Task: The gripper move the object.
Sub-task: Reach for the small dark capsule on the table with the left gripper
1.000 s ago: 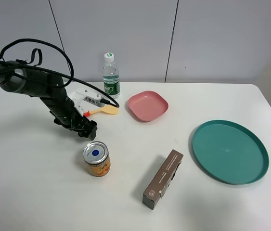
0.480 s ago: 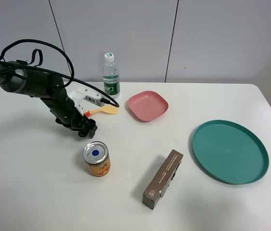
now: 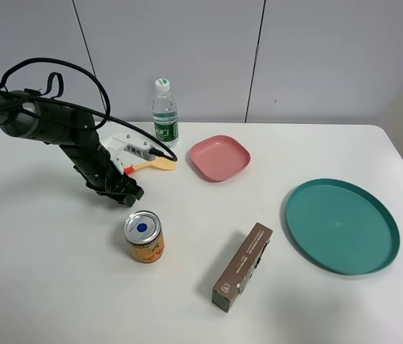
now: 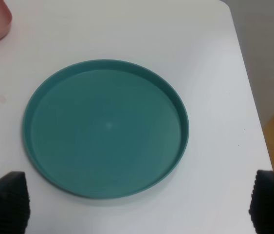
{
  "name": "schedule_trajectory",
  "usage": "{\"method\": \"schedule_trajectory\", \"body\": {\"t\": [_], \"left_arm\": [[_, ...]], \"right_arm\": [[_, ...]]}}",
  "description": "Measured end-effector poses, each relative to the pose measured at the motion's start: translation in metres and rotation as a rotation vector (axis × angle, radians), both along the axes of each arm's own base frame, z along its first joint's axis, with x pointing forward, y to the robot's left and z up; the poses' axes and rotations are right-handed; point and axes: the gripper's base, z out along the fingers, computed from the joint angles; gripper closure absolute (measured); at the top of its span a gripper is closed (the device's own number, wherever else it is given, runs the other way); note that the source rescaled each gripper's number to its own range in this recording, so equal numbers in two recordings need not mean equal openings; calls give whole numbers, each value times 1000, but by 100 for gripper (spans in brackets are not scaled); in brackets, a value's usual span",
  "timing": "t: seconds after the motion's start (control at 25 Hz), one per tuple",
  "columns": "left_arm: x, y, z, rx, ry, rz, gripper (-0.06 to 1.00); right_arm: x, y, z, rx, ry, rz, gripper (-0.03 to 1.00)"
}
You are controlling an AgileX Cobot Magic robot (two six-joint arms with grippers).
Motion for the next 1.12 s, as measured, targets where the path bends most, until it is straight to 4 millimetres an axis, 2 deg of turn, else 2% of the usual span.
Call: {"method": "schedule_trajectory", "body": {"t": [0.2,0.68,0.92,1.12], "left_arm": [[0,0,0,0,-2,0,78],[2,-1,1,-9,-21,9,81],[2,-1,1,-10,-24,11,92],[2,-1,1,-11,-23,12,93]], "right_arm": [[0,0,0,0,0,0,-3],[0,0,0,0,0,0,-3],[0,0,0,0,0,0,-3],[0,0,0,0,0,0,-3]]}}
